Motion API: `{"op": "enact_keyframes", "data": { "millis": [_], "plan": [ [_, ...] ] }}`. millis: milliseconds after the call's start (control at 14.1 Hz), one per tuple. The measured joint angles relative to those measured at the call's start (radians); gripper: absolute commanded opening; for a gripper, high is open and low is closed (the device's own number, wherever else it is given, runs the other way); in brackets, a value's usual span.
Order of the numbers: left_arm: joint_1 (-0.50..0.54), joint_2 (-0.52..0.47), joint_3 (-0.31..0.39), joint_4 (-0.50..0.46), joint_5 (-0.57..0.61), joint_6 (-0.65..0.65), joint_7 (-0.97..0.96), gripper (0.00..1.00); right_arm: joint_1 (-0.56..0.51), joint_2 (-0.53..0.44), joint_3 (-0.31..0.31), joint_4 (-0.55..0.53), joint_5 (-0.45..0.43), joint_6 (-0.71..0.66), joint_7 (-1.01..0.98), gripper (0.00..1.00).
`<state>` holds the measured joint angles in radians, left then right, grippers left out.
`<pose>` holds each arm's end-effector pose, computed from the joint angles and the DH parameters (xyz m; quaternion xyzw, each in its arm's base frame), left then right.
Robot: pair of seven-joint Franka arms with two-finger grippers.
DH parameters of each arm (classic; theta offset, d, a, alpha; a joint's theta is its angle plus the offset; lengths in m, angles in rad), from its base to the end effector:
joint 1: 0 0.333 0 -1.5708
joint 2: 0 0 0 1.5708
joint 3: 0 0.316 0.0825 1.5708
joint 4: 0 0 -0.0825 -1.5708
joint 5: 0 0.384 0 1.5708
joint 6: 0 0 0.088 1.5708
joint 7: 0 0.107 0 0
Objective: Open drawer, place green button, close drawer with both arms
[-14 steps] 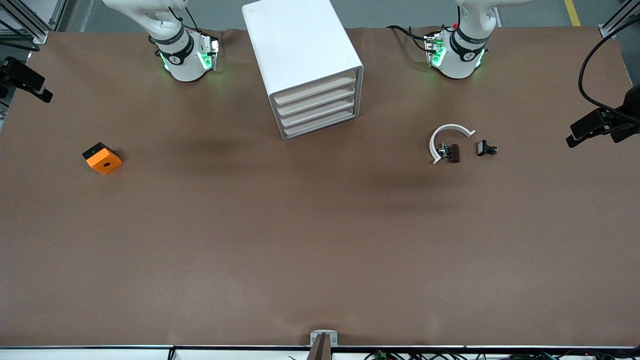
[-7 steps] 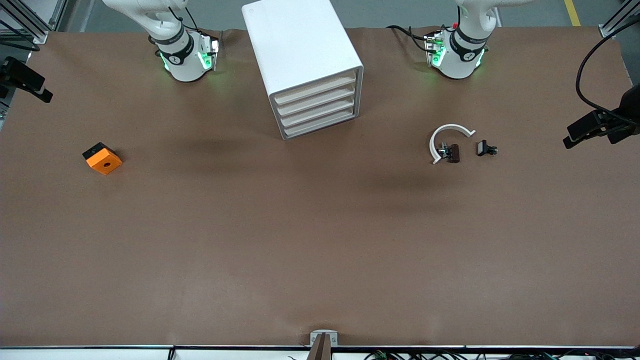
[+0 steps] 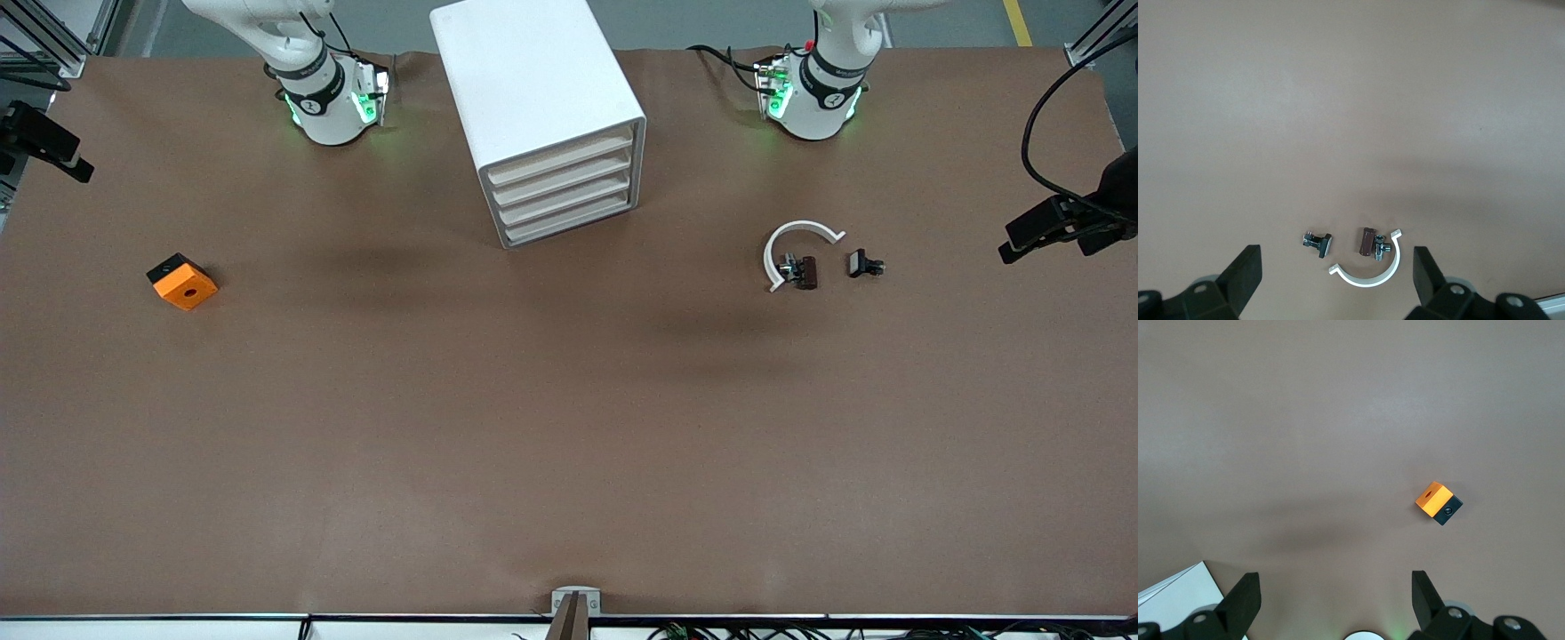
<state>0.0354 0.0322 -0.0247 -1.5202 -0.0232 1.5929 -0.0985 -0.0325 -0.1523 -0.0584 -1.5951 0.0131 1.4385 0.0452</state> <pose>0.5673 0.0039 0.6324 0.9982 0.0546 0.0197 0.0129 0.4894 -0.0458 0.6812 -0.9977 0.0668 0.0020 0.0110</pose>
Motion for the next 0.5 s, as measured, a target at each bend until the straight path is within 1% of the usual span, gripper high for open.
{"op": "enact_keyframes", "data": {
  "millis": [496],
  "plan": [
    [0.000, 0.000, 0.000, 0.000, 0.000, 0.000, 0.056, 1.00, 0.000, 0.000, 0.000, 0.000, 0.000, 0.000, -0.039, 1.00]
  ]
}}
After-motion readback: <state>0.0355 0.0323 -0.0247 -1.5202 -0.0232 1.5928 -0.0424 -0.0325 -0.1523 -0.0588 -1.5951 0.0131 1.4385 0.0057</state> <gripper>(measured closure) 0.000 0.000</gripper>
